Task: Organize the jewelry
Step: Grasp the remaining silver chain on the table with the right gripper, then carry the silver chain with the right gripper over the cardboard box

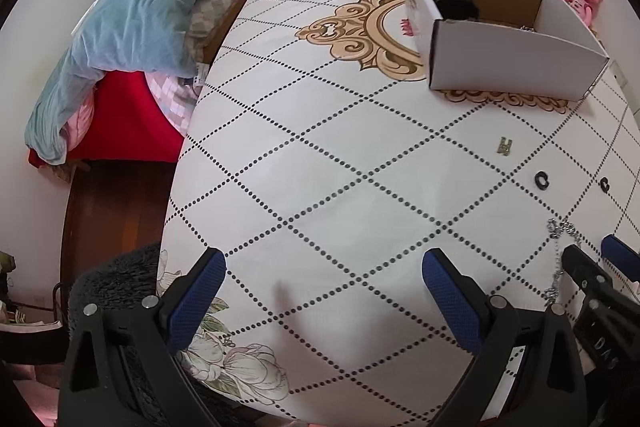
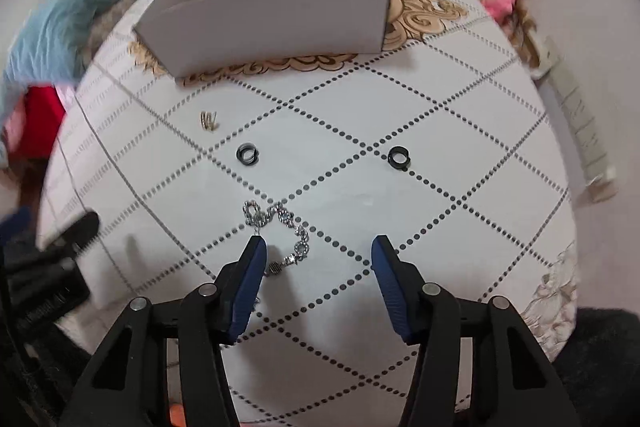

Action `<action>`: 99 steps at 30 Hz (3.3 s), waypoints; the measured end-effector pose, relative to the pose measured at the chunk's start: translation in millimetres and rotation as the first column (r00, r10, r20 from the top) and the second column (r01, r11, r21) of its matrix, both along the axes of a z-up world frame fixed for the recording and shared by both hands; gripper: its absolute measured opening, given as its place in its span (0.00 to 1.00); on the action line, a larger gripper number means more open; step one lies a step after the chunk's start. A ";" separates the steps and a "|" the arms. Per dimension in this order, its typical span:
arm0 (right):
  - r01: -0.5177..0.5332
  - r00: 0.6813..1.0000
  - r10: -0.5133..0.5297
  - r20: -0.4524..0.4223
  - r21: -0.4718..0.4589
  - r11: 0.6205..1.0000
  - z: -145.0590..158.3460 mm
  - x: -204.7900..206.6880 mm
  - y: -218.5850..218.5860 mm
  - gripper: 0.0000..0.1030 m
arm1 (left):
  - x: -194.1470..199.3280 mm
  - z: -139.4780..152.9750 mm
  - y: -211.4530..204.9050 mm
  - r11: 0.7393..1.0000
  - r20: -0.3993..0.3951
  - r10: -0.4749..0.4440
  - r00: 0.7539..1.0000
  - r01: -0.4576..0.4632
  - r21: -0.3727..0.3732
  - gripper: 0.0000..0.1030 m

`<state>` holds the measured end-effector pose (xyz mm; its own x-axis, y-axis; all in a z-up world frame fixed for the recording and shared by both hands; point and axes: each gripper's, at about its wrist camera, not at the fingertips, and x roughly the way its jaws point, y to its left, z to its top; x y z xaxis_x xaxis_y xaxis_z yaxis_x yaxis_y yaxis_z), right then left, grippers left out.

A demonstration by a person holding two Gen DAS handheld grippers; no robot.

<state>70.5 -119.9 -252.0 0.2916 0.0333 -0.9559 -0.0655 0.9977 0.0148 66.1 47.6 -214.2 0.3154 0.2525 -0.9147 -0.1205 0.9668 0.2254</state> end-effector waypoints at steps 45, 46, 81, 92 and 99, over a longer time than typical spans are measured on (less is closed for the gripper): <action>-0.161 0.986 0.159 0.056 0.033 0.986 0.7 12.0 22.8 0.08 | 12.6 -20.2 22.0 0.999 -0.029 0.044 0.999 -0.044 0.011 0.98; -0.121 0.991 0.117 0.059 0.070 0.990 3.9 13.5 11.5 0.08 | 12.6 -19.0 20.2 0.999 -0.028 0.040 0.999 -0.040 0.010 0.98; 0.192 0.977 -0.208 0.047 0.229 0.954 21.1 39.1 -92.8 0.08 | 67.5 -17.5 -73.1 0.947 0.110 -0.186 0.976 0.208 -0.247 0.06; 0.125 0.976 -0.173 0.136 0.305 0.944 76.9 38.9 -84.5 0.08 | 55.8 24.9 -55.3 0.922 0.169 -0.184 0.968 0.230 -0.312 0.06; 0.050 0.963 -0.141 0.230 0.363 0.931 134.7 55.3 -76.3 0.08 | 67.3 81.6 -40.7 0.891 0.229 -0.186 0.955 0.263 -0.371 0.06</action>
<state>125.8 -196.2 -117.4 0.5358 0.3128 -0.7842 -0.0175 0.9328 0.3601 133.4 6.9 -132.6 0.4910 -0.2132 -0.8447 0.1083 0.9770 -0.1837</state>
